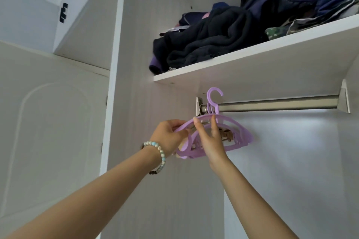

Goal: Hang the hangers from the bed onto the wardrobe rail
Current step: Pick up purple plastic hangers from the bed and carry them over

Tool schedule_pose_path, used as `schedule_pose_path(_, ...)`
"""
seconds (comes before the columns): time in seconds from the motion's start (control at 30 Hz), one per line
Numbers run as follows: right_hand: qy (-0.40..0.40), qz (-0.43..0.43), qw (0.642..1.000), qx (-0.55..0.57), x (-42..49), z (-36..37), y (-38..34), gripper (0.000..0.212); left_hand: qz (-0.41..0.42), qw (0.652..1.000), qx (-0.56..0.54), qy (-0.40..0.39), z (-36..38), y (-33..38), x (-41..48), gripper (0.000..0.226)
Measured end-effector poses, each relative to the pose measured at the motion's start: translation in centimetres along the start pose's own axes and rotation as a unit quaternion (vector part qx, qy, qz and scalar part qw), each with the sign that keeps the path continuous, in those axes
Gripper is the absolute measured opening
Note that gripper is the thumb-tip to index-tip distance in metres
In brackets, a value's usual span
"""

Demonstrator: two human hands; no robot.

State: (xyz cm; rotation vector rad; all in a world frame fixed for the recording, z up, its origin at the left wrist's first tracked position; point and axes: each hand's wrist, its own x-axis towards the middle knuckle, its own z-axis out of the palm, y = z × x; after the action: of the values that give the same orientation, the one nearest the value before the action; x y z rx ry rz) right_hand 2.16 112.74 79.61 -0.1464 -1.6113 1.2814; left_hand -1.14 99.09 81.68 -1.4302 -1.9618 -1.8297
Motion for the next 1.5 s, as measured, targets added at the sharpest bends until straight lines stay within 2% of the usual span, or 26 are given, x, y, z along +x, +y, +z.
schedule_pose_path(0.17, -0.001, 0.029, 0.999, -0.016, 3.5, -1.0, 1.5, 0.088, -0.008, 0.999, 0.026, 0.02, 2.7, -0.4, 2.6, 0.021)
schedule_pose_path(0.33, -0.002, 0.03, 1.0, 0.0, 5.1, -2.1, 3.1, 0.099, -0.016, 0.999, 0.04, 0.017, 5.1, -1.0, 4.5, 0.018)
schedule_pose_path(0.6, -0.014, 0.038, 0.999, -0.009, 6.4, -2.8, 4.8, 0.104, -0.015, 0.997, 0.076, 0.022, 6.9, -2.3, 5.9, 0.03)
schedule_pose_path(0.77, -0.028, 0.045, 0.998, -0.031, 6.0, -3.3, 5.9, 0.121, -0.001, 0.991, 0.136, -0.006, 7.3, -3.5, 5.7, 0.036)
schedule_pose_path(0.87, -0.037, 0.042, 0.998, -0.035, 5.2, -3.3, 5.9, 0.117, 0.006, 0.988, 0.154, -0.013, 6.7, -4.4, 5.3, 0.029)
schedule_pose_path(0.93, -0.034, 0.033, 0.998, -0.031, 4.7, -3.2, 5.8, 0.102, -0.003, 0.986, 0.168, -0.011, 5.9, -5.0, 5.1, 0.038)
schedule_pose_path(1.0, -0.023, 0.013, 0.999, -0.03, 4.3, -3.0, 5.5, 0.088, -0.023, 0.992, 0.122, -0.002, 4.8, -5.2, 4.6, 0.04)
schedule_pose_path(1.1, -0.019, -0.013, 0.999, -0.036, 3.4, -2.0, 3.6, 0.082, -0.023, 0.998, 0.039, 0.036, 1.9, -4.7, 3.7, 0.035)
schedule_pose_path(1.33, -0.081, -0.082, 0.993, -0.037, -1.8, 3.1, -3.0, 0.064, 0.078, 0.986, 0.103, 0.105, -8.9, -2.8, -2.1, 0.034)
schedule_pose_path(1.5, -0.156, -0.11, 0.982, -0.001, -7.2, 10.9, -6.8, 0.061, 0.061, 0.978, 0.149, 0.131, -19.3, -2.8, -8.4, 0.053)
